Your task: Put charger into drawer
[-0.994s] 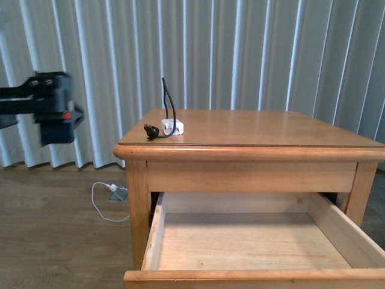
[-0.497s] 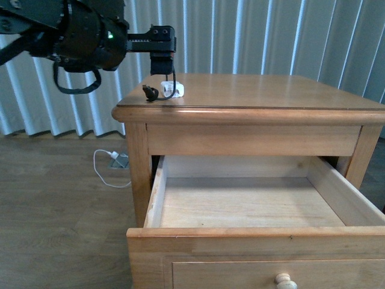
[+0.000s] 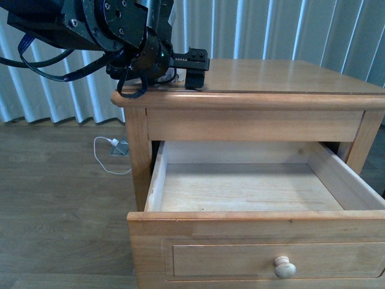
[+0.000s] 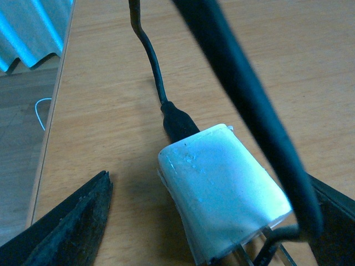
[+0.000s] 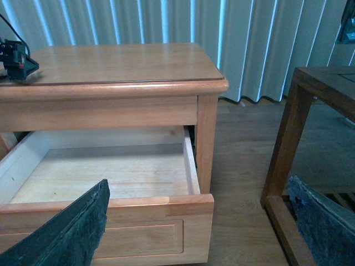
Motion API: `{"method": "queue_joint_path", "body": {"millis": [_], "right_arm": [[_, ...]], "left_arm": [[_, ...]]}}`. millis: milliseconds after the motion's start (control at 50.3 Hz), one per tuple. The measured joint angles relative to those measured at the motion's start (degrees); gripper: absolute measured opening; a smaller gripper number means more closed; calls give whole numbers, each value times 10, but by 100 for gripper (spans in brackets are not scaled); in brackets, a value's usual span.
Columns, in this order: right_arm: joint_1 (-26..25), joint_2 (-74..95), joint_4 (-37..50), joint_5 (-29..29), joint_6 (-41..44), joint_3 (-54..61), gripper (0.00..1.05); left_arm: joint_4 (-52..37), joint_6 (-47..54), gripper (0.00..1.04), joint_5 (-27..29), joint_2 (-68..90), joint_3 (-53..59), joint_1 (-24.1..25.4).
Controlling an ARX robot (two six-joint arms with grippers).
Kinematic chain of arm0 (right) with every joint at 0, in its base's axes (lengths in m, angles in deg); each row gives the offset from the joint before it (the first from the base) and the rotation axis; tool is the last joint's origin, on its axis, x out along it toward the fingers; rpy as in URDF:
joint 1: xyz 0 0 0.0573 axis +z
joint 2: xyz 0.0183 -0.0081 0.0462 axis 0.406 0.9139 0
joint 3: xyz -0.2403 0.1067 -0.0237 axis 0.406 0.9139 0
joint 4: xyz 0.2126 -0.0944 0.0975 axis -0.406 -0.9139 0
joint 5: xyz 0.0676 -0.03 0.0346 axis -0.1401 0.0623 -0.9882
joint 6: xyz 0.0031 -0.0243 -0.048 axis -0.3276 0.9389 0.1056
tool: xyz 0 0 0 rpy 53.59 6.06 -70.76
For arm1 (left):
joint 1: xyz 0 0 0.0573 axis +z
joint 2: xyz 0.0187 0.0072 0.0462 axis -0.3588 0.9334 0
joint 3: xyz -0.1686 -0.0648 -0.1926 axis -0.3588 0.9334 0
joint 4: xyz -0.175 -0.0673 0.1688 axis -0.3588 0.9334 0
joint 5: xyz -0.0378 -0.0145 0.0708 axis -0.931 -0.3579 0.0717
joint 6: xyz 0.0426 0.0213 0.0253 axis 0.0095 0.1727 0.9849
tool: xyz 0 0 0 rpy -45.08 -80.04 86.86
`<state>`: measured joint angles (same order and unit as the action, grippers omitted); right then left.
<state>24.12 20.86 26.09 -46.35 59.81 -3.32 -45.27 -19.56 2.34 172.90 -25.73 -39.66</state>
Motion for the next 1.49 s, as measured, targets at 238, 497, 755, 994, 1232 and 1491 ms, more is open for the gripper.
{"method": "queue_joint_path", "body": {"millis": [238,497,755,994,1232,1491], "right_arm": [[0,0,0,0,0,0,96],[0,0,0,0,0,0,96],[0,0,0,0,0,0,96],[0,0,0,0,0,0,96],[0,0,0,0,0,0,96],[0,0,0,0,0,0,96]], "left_arm": [[27,13,73,6,6,-18,-3],[27,19,41,6,7,-19,-4],[-2,19,40,-2,-21,28,-1],[-55,14,40,-28,-108,124,2],[-98,0,40,-106,-235,254,-10],[-110,9,40,-190,-339,390,-52]]}}
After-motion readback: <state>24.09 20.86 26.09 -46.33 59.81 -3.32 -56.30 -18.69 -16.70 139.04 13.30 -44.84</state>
